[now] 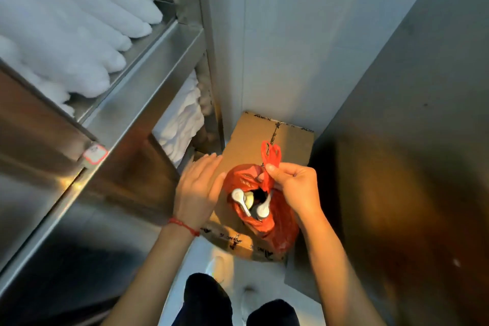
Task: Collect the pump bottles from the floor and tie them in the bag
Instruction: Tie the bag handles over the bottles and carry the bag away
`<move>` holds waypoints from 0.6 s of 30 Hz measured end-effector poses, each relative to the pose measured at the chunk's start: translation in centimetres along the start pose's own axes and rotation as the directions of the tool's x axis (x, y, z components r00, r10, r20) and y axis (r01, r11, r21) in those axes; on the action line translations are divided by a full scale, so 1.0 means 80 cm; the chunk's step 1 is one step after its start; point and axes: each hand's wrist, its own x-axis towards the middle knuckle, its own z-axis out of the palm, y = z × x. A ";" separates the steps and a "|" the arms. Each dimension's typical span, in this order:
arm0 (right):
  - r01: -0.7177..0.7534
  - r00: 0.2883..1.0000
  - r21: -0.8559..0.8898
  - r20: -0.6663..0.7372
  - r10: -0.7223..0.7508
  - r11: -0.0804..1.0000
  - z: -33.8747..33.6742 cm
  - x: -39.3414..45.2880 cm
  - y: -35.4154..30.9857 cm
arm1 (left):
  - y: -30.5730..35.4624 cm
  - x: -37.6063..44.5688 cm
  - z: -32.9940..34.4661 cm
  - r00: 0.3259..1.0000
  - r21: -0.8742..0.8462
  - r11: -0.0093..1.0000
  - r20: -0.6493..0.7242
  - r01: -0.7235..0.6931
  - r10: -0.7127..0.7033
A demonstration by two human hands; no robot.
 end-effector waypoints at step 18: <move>0.089 0.966 -0.051 0.246 -0.074 0.995 0.008 -0.196 0.034 | 0.033 -0.273 -0.108 0.936 0.360 0.877 0.024 0.319 -0.350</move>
